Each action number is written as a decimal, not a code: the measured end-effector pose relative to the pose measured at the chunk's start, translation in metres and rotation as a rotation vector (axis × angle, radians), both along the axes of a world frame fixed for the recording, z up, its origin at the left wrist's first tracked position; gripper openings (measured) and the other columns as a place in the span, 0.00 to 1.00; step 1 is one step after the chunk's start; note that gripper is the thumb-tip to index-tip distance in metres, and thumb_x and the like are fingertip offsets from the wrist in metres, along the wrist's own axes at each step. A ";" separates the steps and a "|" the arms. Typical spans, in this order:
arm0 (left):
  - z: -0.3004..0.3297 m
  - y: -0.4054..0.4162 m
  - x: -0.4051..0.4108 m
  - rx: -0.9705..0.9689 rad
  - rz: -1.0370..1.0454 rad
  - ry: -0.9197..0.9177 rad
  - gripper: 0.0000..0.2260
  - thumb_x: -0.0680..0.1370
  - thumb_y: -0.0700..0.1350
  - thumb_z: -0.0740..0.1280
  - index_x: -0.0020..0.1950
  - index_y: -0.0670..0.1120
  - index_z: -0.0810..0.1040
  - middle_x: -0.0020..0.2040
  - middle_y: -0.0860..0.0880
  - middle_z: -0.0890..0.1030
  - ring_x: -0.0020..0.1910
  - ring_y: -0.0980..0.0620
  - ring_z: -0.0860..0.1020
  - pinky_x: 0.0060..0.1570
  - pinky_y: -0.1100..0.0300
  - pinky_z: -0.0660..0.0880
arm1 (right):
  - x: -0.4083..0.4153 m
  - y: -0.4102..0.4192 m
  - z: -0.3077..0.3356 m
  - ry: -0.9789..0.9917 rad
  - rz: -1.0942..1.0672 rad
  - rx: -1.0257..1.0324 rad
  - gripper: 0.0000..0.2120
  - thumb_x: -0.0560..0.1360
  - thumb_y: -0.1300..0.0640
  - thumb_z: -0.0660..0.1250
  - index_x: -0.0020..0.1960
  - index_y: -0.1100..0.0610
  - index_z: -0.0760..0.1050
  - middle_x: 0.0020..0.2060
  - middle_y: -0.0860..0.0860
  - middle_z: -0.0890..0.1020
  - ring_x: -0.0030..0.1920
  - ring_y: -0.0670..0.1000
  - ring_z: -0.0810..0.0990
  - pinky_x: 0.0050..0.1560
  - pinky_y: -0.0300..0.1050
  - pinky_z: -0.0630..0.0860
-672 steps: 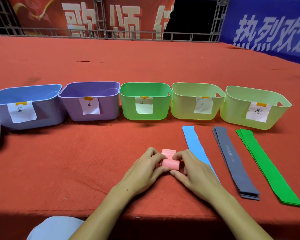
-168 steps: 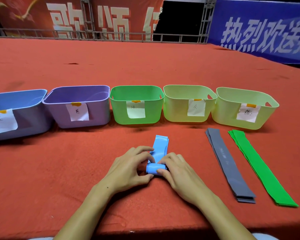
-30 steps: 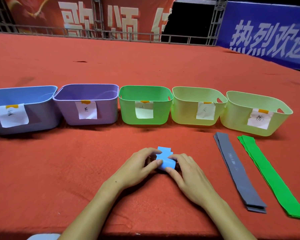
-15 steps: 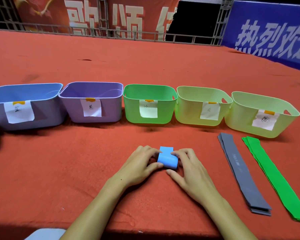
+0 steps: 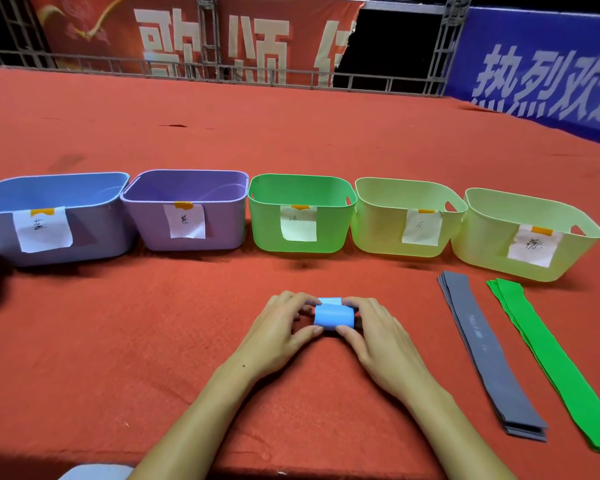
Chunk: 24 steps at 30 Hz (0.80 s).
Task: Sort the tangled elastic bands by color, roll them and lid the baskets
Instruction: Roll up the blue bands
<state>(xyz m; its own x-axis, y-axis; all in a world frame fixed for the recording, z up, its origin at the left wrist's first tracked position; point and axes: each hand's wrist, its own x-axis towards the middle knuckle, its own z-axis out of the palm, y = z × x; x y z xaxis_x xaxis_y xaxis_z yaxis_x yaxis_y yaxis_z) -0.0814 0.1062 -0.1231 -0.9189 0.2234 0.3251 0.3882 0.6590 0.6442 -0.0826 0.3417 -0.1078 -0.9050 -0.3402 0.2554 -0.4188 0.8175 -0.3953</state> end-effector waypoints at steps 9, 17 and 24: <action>-0.003 0.001 -0.003 -0.051 0.022 -0.013 0.31 0.76 0.57 0.77 0.76 0.60 0.70 0.61 0.60 0.77 0.56 0.60 0.73 0.59 0.60 0.73 | -0.008 -0.008 0.001 -0.032 -0.045 0.071 0.18 0.85 0.39 0.58 0.72 0.43 0.70 0.62 0.45 0.77 0.60 0.53 0.75 0.60 0.51 0.71; -0.004 -0.002 -0.007 -0.038 0.015 -0.028 0.17 0.83 0.52 0.70 0.72 0.58 0.76 0.58 0.58 0.75 0.58 0.56 0.75 0.63 0.53 0.75 | -0.010 -0.012 0.002 -0.064 -0.098 -0.008 0.19 0.85 0.39 0.55 0.70 0.44 0.74 0.58 0.45 0.68 0.57 0.53 0.78 0.60 0.51 0.73; 0.000 0.002 -0.009 -0.097 0.050 -0.061 0.16 0.84 0.55 0.68 0.71 0.56 0.76 0.59 0.57 0.75 0.58 0.54 0.74 0.63 0.52 0.73 | -0.007 -0.014 0.003 -0.030 -0.006 -0.104 0.18 0.84 0.41 0.57 0.73 0.40 0.69 0.65 0.39 0.76 0.62 0.47 0.76 0.64 0.52 0.75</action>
<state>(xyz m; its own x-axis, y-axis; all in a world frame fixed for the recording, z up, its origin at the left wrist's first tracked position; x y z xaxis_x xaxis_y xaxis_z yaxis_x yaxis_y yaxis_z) -0.0906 0.1084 -0.1234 -0.9471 0.2048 0.2472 0.3154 0.7366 0.5983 -0.0892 0.3274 -0.1053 -0.9149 -0.3073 0.2617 -0.4003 0.7738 -0.4909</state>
